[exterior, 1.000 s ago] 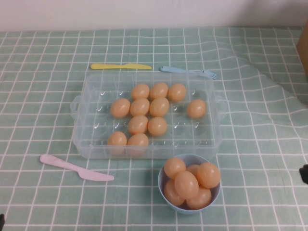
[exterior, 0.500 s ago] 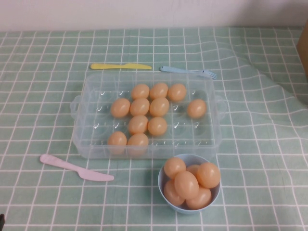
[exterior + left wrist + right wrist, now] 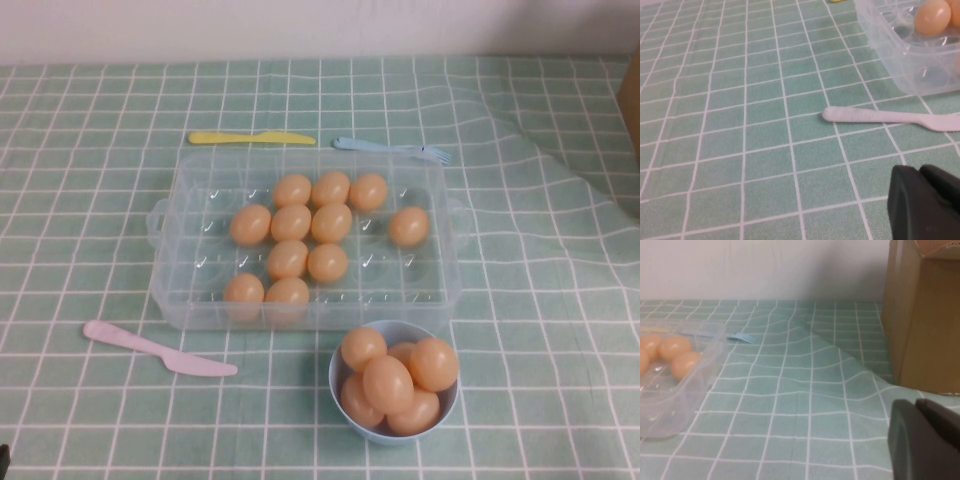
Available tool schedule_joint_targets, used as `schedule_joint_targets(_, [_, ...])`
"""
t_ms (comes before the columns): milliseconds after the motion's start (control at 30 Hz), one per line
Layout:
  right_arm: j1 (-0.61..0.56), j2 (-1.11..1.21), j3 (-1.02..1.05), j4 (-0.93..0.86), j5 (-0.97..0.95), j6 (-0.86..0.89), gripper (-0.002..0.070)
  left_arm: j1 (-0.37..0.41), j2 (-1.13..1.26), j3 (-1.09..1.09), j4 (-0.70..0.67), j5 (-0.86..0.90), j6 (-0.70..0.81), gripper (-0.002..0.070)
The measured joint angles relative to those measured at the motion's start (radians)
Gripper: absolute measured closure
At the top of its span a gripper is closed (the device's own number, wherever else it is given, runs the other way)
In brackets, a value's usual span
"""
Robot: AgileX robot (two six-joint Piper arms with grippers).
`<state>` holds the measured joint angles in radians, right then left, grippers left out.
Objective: Take an egg out of the egg box
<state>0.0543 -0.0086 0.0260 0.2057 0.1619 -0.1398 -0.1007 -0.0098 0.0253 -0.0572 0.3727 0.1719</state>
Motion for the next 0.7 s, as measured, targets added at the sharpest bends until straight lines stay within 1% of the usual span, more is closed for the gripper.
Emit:
schedule_joint_targets(333, [0.0,0.0,0.0,-0.006,0.021,0.0,0.0693,0.0,0.0,0.0,0.002,0.0,0.0,0.0678])
schedule_joint_targets(533, [0.0,0.0,0.0,-0.056,0.047,0.041,0.0693,0.0,0.0,0.0,0.002,0.0,0.0,0.0678])
schedule_joint_targets(633, [0.0,0.0,0.0,-0.071,0.091,0.052,0.0693,0.0,0.0,0.0,0.002,0.0,0.0,0.0678])
schedule_joint_targets(700, [0.0,0.0,0.0,-0.071,0.159,0.055,0.0693,0.0,0.0,0.0,0.002,0.0,0.0,0.0678])
